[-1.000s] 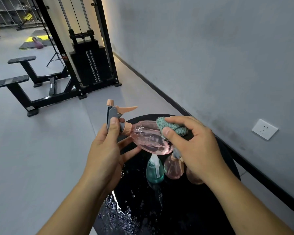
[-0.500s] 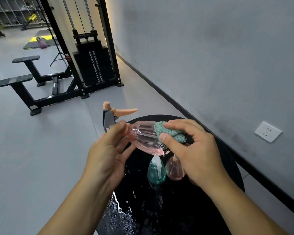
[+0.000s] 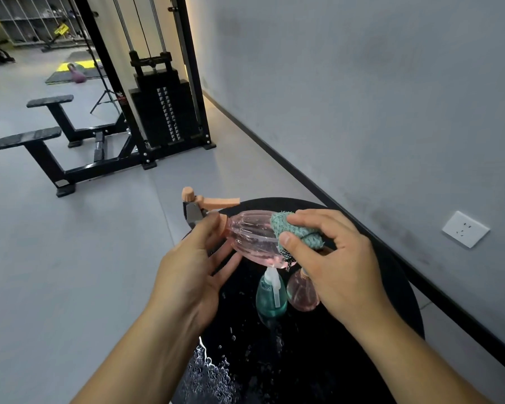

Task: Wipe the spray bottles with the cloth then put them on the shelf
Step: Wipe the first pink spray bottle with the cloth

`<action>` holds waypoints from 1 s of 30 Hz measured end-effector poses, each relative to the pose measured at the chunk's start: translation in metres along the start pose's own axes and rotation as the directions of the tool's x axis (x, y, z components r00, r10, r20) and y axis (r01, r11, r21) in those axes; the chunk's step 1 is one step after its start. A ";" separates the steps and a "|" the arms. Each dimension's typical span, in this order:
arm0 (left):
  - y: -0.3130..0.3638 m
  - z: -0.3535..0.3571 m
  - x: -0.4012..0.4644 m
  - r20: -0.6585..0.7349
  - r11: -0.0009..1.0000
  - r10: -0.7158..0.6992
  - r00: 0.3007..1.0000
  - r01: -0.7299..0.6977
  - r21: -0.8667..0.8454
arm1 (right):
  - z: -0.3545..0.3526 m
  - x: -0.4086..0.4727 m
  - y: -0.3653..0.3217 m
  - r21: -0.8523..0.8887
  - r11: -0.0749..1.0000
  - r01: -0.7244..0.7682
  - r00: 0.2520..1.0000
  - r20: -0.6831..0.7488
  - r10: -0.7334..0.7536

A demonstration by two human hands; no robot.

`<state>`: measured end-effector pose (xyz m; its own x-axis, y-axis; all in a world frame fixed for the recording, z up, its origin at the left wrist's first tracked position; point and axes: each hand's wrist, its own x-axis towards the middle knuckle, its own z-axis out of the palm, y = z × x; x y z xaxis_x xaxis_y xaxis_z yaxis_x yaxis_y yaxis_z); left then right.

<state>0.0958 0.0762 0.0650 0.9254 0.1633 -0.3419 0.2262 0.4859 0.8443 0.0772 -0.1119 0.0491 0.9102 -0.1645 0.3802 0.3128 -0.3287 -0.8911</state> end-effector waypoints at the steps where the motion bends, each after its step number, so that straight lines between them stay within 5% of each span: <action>1: -0.001 0.001 0.000 -0.006 1.000 0.003 1.000 -0.003 -0.006 | 0.000 0.000 0.001 -0.022 1.000 0.008 1.000 0.001 -0.008; 12: -0.010 0.010 -0.006 -0.001 0.996 0.055 0.998 -0.055 0.075 | 0.017 -0.003 0.002 -0.337 0.905 0.260 0.966 0.095 -0.242; 17: -0.012 0.011 -0.005 -0.004 0.995 0.056 0.998 -0.055 0.078 | 0.009 0.002 0.003 -0.323 0.938 0.126 0.992 0.066 -0.111; 22: -0.016 0.012 -0.006 0.010 0.995 0.056 0.998 -0.056 0.081 | 0.017 -0.001 0.000 -0.362 0.899 0.245 0.968 0.150 -0.203; 27: -0.015 0.010 -0.006 0.007 0.995 0.060 0.998 -0.060 0.076 | 0.008 0.003 0.002 -0.331 0.934 0.134 0.990 0.091 -0.109; 30: -0.019 0.012 -0.007 0.019 0.995 0.057 0.998 -0.059 0.084 | 0.015 -0.002 -0.002 -0.348 0.910 0.225 0.970 0.163 -0.178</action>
<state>0.0891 0.0556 0.0565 0.9425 0.1741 -0.2851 0.1965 0.4013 0.8946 0.0786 -0.0971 0.0464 0.8717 0.0501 0.4875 0.3952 -0.6600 -0.6389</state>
